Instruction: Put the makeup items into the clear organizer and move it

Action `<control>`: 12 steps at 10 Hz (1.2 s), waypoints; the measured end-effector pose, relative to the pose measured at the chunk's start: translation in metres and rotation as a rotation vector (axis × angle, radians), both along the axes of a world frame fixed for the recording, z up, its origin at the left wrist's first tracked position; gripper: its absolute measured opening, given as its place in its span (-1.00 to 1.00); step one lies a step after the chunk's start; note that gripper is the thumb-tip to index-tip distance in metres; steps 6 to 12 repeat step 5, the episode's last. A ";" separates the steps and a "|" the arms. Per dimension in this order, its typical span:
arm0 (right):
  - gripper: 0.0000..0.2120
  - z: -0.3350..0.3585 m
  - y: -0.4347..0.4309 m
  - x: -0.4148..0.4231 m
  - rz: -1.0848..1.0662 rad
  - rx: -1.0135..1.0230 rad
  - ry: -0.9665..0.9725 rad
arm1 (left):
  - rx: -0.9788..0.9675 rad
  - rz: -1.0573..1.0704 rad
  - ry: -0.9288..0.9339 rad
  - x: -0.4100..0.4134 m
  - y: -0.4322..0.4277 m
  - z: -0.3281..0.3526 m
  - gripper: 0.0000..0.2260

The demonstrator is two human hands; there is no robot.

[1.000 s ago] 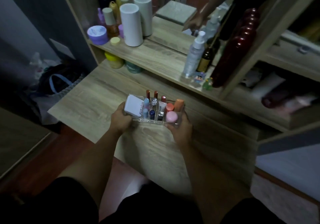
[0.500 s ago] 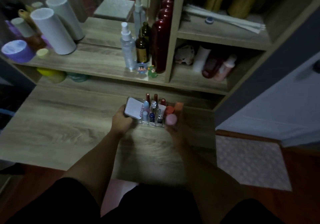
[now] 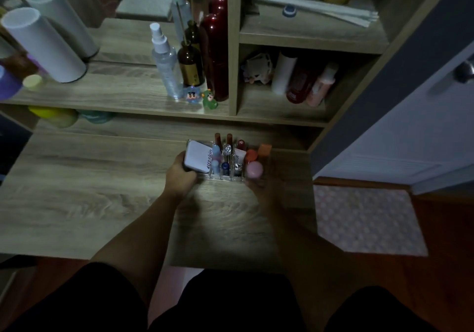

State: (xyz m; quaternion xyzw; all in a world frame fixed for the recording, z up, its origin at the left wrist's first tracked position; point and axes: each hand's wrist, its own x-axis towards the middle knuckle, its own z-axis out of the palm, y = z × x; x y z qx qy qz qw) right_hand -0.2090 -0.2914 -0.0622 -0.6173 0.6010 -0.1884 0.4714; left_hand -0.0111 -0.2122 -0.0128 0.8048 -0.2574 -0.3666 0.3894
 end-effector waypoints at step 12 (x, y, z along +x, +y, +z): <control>0.01 0.050 0.024 -0.015 0.204 -0.045 0.131 | -0.025 -0.044 -0.252 -0.028 0.027 0.032 -0.37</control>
